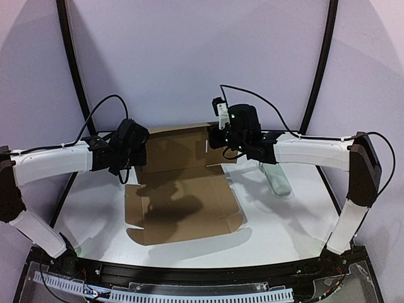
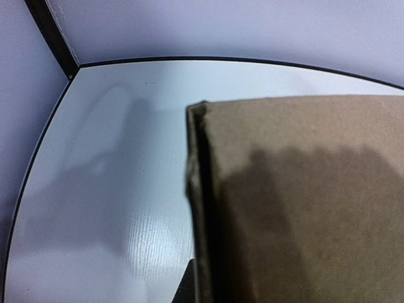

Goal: Fold the paper box

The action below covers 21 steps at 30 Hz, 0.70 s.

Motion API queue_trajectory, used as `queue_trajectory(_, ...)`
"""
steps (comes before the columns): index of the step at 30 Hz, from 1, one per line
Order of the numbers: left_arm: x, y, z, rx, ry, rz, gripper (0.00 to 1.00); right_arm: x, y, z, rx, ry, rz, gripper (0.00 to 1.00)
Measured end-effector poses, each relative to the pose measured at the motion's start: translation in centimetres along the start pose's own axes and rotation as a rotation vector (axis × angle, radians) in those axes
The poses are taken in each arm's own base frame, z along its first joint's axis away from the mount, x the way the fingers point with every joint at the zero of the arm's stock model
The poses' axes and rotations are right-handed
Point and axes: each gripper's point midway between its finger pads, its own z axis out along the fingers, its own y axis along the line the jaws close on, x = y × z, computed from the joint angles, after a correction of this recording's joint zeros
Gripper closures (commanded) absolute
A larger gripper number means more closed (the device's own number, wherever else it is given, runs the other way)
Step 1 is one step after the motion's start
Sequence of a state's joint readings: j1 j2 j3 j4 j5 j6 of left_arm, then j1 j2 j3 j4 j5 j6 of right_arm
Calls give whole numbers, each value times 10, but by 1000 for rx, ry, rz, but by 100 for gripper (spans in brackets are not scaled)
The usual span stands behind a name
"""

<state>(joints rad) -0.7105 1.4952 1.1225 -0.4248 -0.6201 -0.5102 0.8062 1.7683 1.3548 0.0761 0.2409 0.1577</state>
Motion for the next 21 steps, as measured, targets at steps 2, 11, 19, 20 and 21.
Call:
queue_trajectory(2, -2, -1, -1, 10, -15, -24, 99, -10, 3, -2, -26, -63, 129, 92)
queue_trajectory(11, -12, -10, -3, 48, -59, -102, 99, -34, 7, -11, -106, -224, 407, 73)
queue_trajectory(19, -34, -18, -20, 110, -128, -178, 99, -37, -3, -38, -96, -185, 319, 22)
queue_trajectory(20, -35, -18, -21, 113, -132, -183, 99, -37, -7, -43, -100, -175, 312, 18)
queue_trajectory(21, -37, -19, -22, 117, -137, -190, 99, -37, -11, -47, -112, -164, 306, 14)
